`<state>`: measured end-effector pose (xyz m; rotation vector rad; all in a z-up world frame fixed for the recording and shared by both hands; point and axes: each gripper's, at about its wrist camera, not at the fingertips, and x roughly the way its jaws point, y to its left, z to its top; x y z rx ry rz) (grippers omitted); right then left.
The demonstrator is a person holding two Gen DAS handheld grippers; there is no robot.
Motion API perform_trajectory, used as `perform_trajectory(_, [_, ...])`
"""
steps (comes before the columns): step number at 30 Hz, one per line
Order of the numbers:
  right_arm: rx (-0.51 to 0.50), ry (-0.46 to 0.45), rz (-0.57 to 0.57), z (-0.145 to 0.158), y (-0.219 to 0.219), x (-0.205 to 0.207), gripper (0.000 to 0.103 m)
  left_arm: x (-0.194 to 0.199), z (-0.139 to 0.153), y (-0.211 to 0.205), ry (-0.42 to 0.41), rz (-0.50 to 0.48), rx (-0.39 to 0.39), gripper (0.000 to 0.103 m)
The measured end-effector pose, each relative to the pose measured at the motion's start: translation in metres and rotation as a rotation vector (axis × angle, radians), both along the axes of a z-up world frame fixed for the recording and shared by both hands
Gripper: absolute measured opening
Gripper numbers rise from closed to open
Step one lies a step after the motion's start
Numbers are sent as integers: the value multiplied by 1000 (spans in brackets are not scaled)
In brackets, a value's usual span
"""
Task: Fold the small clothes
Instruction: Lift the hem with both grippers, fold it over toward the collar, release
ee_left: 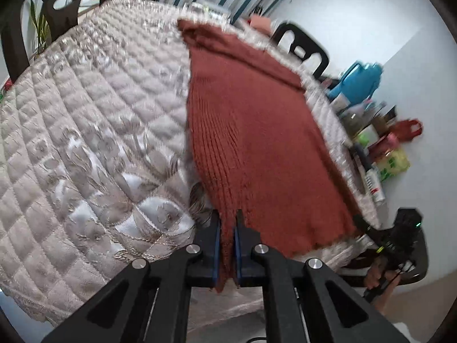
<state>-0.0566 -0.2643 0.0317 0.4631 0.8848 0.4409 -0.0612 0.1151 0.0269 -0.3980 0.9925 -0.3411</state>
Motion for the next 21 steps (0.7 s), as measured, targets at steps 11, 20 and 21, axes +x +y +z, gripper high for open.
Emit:
perform_trajectory(11, [180, -69, 5, 29, -10, -20, 5, -23, 23, 8, -74, -11, -155, 9])
perform_trajectory(20, [269, -142, 6, 58, -23, -40, 5, -43, 46, 17, -125, -5, -180, 9])
perform_trajectory(21, [260, -169, 6, 67, -23, -39, 5, -42, 54, 16, -153, -9, -172, 9])
